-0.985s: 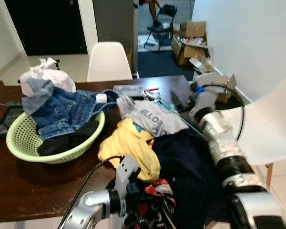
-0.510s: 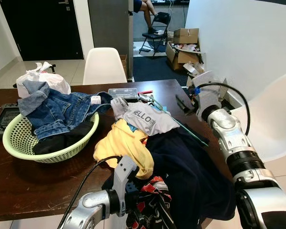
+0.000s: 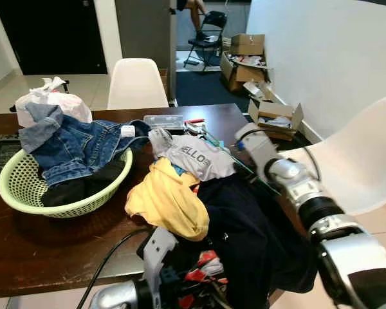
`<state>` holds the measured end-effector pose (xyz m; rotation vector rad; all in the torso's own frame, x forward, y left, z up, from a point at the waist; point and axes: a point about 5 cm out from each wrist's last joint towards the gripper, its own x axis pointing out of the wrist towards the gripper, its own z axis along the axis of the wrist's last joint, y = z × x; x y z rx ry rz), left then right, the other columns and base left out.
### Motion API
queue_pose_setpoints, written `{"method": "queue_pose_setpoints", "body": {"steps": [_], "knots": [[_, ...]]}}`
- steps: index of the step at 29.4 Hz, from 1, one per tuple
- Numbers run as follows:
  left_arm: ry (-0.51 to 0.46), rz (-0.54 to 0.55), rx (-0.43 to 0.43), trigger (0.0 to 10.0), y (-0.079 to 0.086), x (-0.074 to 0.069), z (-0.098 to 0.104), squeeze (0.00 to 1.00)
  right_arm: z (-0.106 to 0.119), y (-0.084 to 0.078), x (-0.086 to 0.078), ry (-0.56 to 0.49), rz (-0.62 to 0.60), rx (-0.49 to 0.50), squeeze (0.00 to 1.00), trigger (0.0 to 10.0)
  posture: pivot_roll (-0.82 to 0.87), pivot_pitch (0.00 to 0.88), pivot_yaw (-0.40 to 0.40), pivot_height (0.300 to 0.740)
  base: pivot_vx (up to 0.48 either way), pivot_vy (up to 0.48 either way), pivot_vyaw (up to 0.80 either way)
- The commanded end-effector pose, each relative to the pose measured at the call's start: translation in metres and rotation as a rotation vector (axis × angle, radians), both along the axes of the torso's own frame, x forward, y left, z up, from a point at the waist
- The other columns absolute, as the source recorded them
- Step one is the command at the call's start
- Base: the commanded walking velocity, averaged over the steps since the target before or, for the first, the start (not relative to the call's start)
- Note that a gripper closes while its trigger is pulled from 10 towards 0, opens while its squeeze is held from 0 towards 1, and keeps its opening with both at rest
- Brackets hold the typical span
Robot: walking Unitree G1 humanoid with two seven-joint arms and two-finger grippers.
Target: Hang hanger
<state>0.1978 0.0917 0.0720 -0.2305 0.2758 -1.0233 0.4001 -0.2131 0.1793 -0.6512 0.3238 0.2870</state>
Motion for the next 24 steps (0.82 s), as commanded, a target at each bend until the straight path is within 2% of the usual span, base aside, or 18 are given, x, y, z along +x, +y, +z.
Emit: {"method": "queue_pose_setpoints", "body": {"steps": [1,7,8,10,11,15,24], "knots": [[-0.016,0.013,-0.007,10.0,0.004,-0.001,0.006,0.0,0.001,-0.009,-0.001,0.042,-0.017,-0.042,0.0,10.0,0.17,0.0,-0.101,0.74,0.0,0.0,0.0],[-0.01,0.015,-0.007,10.0,0.004,-0.004,0.007,0.0,0.0,-0.011,-0.001,0.053,-0.036,-0.051,0.0,10.0,0.17,0.0,-0.097,0.74,0.0,0.0,0.0],[-0.006,0.015,-0.008,10.0,0.004,-0.006,0.008,0.0,-0.005,-0.006,-0.001,0.071,-0.02,-0.051,0.0,10.0,0.17,0.0,-0.095,0.74,0.0,0.0,0.0],[-0.006,0.015,-0.008,10.0,0.004,-0.006,0.008,0.0,-0.005,-0.006,-0.001,0.071,-0.02,-0.051,0.0,10.0,0.17,0.0,-0.095,0.74,0.0,0.0,0.0],[0.002,0.014,-0.01,10.0,0.004,-0.009,0.01,0.0,-0.012,0.003,-0.002,0.112,0.028,-0.061,0.0,10.0,0.17,0.0,-0.095,0.74,0.0,0.0,0.0],[0.008,0.014,-0.011,10.0,0.005,-0.012,0.011,0.0,-0.016,0.008,-0.003,0.149,0.078,-0.065,0.0,10.0,0.18,0.0,-0.097,0.74,0.0,0.0,0.0],[0.019,0.022,-0.012,10.0,0.005,-0.016,0.012,0.0,-0.012,0.011,0.0,0.133,0.068,-0.104,0.0,10.0,0.18,0.0,-0.103,0.74,0.0,0.0,0.0]]}}
